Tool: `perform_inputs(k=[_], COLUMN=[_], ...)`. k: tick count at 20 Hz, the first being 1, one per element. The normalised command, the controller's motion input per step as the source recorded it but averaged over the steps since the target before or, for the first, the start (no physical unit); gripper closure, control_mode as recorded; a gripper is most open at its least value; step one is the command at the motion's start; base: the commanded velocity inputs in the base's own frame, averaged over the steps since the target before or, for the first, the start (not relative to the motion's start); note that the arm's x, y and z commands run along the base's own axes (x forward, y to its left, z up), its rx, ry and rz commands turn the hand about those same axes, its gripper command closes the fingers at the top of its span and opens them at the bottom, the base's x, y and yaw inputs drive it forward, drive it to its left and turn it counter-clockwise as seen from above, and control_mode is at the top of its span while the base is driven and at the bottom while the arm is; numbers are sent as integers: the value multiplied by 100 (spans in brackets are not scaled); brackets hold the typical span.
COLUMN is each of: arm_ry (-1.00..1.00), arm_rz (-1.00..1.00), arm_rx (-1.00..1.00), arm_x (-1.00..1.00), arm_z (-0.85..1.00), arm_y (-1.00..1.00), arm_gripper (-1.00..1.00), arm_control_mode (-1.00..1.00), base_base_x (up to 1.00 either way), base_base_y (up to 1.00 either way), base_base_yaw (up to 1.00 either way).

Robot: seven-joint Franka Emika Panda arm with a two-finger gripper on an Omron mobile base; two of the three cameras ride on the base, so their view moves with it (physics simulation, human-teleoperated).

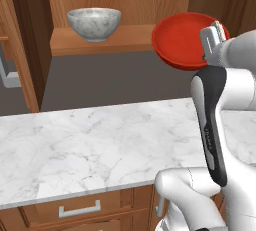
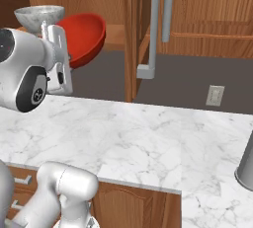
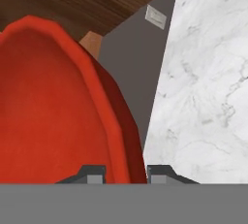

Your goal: Open the cabinet. Pick the bowls from the counter and place them in the cabinet. Then close the cabinet.

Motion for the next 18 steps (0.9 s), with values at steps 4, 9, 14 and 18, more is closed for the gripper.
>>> perform_inputs(k=[4,9,14,18], arm_ry=[0,-1,-4,-6], arm_rz=[-8,-21,-8,2], arm_rx=[4,1,1,13], arm_x=[2,17,23,28], arm_z=[8,2,7,12], arm_y=[0,3,1,0], arm_gripper=[100,100,100,100], arm_control_mode=[-100,-100,-100,-100], base_base_x=[0,0,0,0], base_base_y=[0,0,0,0], base_base_yaw=[0,0,0,0])
